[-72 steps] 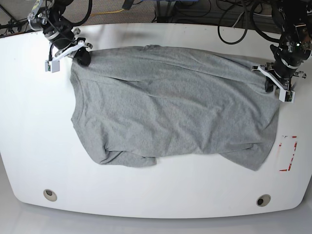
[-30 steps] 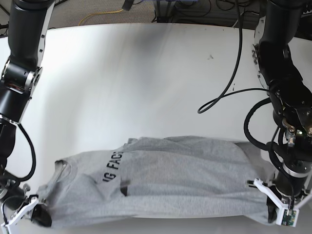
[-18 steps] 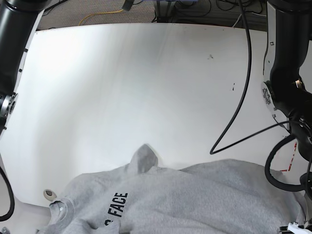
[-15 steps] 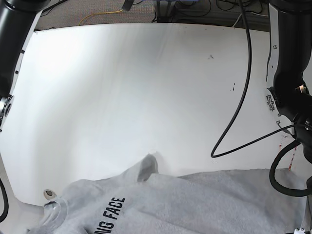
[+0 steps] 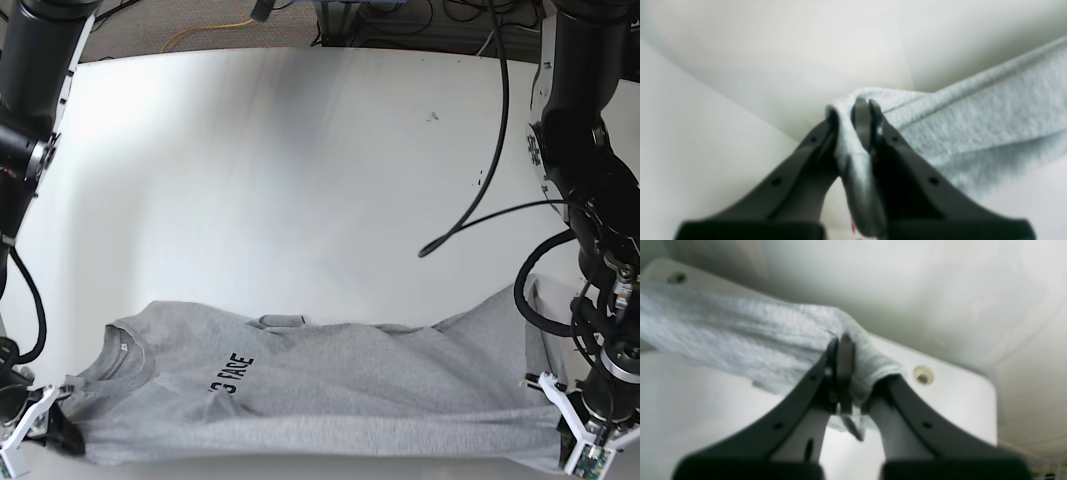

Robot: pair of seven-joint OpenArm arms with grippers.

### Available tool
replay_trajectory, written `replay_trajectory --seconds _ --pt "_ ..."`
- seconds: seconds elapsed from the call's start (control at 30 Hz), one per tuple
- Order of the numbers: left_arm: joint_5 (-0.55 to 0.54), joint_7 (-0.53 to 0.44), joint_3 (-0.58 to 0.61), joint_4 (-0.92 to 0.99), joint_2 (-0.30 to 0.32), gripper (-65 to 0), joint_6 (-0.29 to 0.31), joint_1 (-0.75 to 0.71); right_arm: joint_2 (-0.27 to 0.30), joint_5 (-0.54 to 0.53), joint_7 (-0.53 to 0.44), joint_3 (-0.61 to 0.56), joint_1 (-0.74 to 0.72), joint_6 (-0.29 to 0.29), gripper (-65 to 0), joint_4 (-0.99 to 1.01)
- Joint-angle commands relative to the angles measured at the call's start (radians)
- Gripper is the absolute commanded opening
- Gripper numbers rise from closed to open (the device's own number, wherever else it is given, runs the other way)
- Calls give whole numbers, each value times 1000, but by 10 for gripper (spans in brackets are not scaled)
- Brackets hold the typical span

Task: Fold the T-shirt properly
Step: 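Lift the shirt with both grippers and swing it over the table, then lower the shirt flat, pulling both grippers away from the hem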

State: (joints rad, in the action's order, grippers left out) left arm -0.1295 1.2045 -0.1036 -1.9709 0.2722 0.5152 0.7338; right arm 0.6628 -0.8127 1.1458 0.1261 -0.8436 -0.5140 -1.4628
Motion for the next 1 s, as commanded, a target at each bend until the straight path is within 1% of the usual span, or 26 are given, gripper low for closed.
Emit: replay_trajectory --seconds 0.0,0.1,0.17,0.23,0.33,0.43,0.5,0.6,0.77,0.83,0.97 --pt "15 -5 -6 -23 12 -650 23 -44 13 -15 -34 42 56 -2 -650 -55" --pt "14 50 -9 -41 12 -650 50 -136 13 -15 -34 116 194 -2 -650 -109" --pt "14 79 -12 -43 12 -650 70 -205 -13 -15 -34 171 297 -5 -650 -148" --pt "14 77 -31 -43 11 -650 89 -267 -33 -15 -33 208 372 -5 -650 -177" --pt "12 76 -51 -46 -23 -650 122 -369 -59 -15 -20 260 493 -5 -650 -218" --pt "14 79 -64 -48 -34 -650 155 -472 -105 -15 -13 323 610 -5 -650 -272" --pt "14 79 -112 -48 -38 -650 168 -563 -137 -15 -13 378 717 -7 -650 -326" --pt "14 74 -133 -44 -38 -650 182 -656 -183 -15 -13 406 808 -7 -650 -359" --pt "14 76 -141 -46 -43 -650 183 -827 -262 -15 -13 461 972 -7 -650 -416" --pt "15 74 -172 -46 -44 -650 183 -888 -291 -15 -13 482 1024 -7 -650 -444" --pt "15 74 -198 -46 -44 -650 183 -1002 -332 -17 -11 499 1134 -7 -650 -485"
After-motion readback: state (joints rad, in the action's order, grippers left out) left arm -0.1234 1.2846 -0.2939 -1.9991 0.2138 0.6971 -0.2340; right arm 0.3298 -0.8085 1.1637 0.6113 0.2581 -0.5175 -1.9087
